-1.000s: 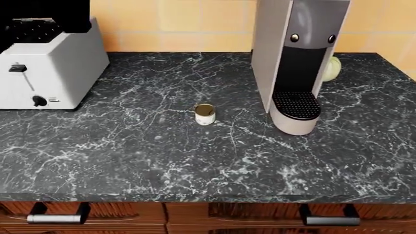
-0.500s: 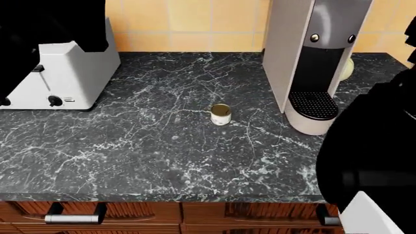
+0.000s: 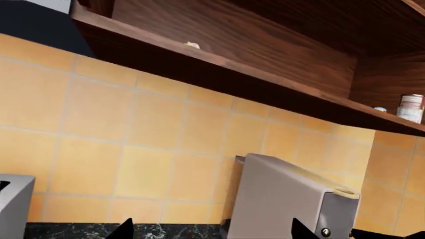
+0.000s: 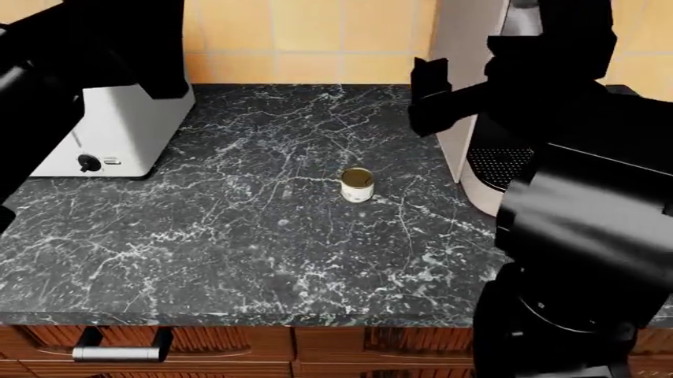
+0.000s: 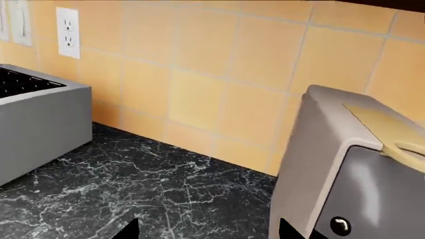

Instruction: Pick the cans from the counter and place them in their designated side in the cabinet.

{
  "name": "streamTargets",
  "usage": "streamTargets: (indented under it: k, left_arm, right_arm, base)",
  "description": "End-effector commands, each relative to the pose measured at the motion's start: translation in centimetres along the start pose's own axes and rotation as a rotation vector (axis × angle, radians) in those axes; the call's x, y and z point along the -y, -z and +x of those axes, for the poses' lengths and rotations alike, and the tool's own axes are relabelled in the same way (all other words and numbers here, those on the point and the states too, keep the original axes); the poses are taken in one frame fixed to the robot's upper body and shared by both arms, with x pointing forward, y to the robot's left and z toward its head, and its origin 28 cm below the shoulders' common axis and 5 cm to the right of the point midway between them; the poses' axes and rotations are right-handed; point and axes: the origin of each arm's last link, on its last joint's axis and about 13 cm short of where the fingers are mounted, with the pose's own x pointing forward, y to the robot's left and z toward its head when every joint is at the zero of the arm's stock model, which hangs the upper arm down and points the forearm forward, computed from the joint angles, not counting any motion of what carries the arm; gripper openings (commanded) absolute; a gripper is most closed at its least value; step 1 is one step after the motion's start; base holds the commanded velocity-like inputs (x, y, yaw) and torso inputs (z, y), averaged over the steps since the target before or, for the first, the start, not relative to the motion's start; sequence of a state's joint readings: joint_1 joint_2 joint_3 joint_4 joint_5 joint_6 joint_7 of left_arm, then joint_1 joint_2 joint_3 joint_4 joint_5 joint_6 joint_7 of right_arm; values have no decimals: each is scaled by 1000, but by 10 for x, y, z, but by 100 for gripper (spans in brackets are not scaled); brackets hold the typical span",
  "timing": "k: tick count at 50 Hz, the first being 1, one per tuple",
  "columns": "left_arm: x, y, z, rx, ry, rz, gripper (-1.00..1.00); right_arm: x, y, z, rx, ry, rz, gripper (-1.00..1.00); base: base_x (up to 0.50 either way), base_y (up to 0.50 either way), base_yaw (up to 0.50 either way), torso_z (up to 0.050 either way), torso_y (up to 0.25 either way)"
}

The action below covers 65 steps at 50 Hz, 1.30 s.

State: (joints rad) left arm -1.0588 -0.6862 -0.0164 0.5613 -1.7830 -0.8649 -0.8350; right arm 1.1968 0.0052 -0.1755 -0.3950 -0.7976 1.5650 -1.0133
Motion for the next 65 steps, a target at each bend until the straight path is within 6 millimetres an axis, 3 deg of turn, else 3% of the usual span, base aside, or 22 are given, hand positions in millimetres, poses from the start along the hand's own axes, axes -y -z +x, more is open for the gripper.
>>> streamTargets:
  k: [1, 15, 27, 40, 53, 65]
  left_arm:
    - [-3, 4, 1, -2, 0, -10, 100]
    - [-4, 6, 4, -5, 9, -20, 100]
    - [-3, 4, 4, -3, 9, -17, 100]
    - [-3, 4, 5, -5, 8, -15, 100]
    - [-3, 6, 5, -5, 8, -17, 100]
    - [-7, 9, 7, -3, 9, -23, 100]
  right_arm:
    - [-7, 14, 10, -108, -57, -41, 100]
    - [-7, 19, 57, -197, -109, 2, 100]
    - [-16, 42, 84, -304, -178, 53, 100]
    - [-20, 70, 84, -343, -190, 132, 100]
    - [-18, 83, 81, -300, -189, 140, 100]
    - [-20, 90, 94, -335, -207, 114, 100]
  base:
    - [0, 0, 0, 0, 0]
    - [0, 0, 0, 0, 0]
    - [0, 0, 0, 0, 0]
    - [0, 0, 0, 0, 0]
    - [0, 0, 0, 0, 0]
    - [0, 0, 0, 0, 0]
